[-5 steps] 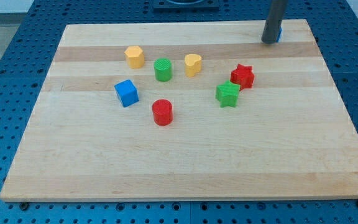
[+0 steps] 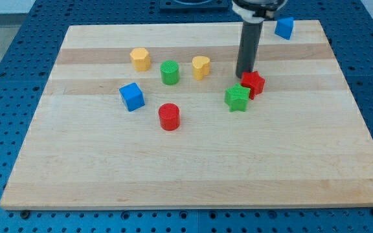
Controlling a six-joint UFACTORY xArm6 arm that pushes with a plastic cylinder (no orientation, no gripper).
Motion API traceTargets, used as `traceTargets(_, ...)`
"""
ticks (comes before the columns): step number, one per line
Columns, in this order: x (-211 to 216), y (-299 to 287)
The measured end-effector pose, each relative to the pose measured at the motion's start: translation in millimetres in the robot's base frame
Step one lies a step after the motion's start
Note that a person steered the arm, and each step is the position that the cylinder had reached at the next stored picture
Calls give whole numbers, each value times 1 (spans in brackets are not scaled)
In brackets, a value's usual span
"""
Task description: Push the green circle in between the yellow heart and yellow hexagon
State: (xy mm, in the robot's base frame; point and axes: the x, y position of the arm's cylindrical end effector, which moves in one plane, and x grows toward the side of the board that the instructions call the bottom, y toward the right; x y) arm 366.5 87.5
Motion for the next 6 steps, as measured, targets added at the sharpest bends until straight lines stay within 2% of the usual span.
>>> traceTargets(2, 21, -107)
traceTargets(3, 30, -136)
traceTargets(6, -25, -141)
